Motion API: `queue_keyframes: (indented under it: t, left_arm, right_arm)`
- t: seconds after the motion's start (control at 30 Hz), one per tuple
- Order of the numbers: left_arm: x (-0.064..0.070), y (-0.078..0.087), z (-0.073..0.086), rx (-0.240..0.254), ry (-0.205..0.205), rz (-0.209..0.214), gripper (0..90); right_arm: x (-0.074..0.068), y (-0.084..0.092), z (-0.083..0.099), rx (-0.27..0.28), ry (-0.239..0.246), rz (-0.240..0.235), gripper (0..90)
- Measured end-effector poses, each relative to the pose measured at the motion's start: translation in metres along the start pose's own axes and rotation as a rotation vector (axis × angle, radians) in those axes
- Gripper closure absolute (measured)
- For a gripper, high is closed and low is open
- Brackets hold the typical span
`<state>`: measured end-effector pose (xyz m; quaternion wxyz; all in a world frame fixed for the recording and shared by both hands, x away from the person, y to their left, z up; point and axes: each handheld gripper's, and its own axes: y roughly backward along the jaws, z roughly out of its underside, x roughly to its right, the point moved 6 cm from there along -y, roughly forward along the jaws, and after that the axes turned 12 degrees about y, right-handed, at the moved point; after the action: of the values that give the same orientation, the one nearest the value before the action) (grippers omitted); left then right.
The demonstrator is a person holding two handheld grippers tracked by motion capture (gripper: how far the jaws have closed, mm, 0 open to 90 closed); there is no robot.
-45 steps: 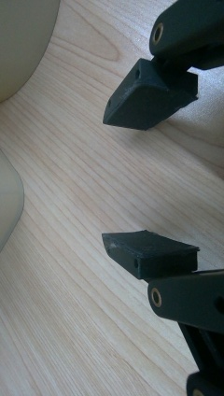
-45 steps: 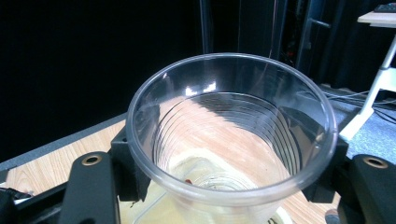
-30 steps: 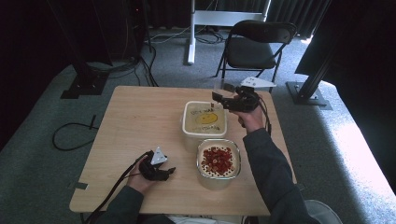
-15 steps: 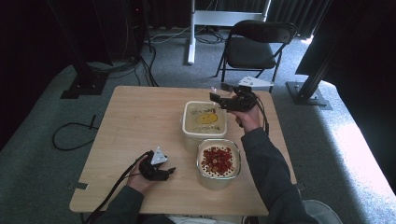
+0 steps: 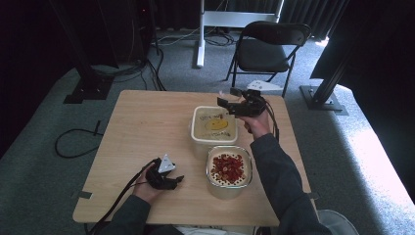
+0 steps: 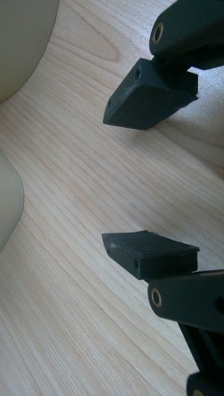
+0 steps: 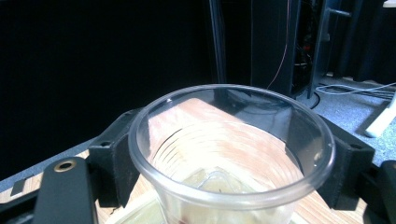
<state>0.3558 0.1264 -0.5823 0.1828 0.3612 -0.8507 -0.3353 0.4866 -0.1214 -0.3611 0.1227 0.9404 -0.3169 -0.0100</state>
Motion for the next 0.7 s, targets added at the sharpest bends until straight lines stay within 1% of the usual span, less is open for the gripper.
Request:
queue_keyframes:
  t: [0.07,0.1,0.13,0.2,0.33,0.4,0.57,0.7]
  left_arm:
    - [-0.0001,0.0,0.0,0.0,-0.001,-0.001,38.1]
    - [-0.0001,0.0001,0.0,-0.001,-0.002,0.0,38.1]
    - [0.0,0.0001,-0.0001,0.0,-0.001,-0.001,38.1]
    - [-0.0001,0.0001,0.0,0.0,-0.002,-0.002,38.1]
    - [0.0,0.0001,0.0,-0.002,-0.003,-0.002,38.1]
    - [0.0,0.0001,0.0,-0.002,-0.002,-0.001,38.1]
    - [0.0,0.0001,0.0001,-0.002,-0.002,-0.001,38.1]
    - [0.0,0.0001,0.0001,-0.001,-0.002,-0.001,38.1]
  right_arm:
    - [-0.0002,-0.0012,0.0001,-0.001,-0.001,-0.004,20.0]
    - [0.0,-0.0015,0.0002,-0.004,-0.002,0.004,19.7]
    - [-0.0002,-0.002,0.0001,0.0,-0.005,-0.005,19.3]
    - [0.0001,-0.0026,0.0,-0.003,-0.006,0.005,18.4]
    - [-0.0012,-0.0038,-0.0001,-0.008,-0.009,-0.008,16.2]
    - [-0.0013,-0.0037,-0.0002,-0.009,-0.005,-0.004,16.2]
    - [0.0013,-0.0011,-0.0008,-0.001,-0.012,0.01,15.9]
    - [0.0047,0.0039,0.0004,0.007,-0.016,0.018,15.9]
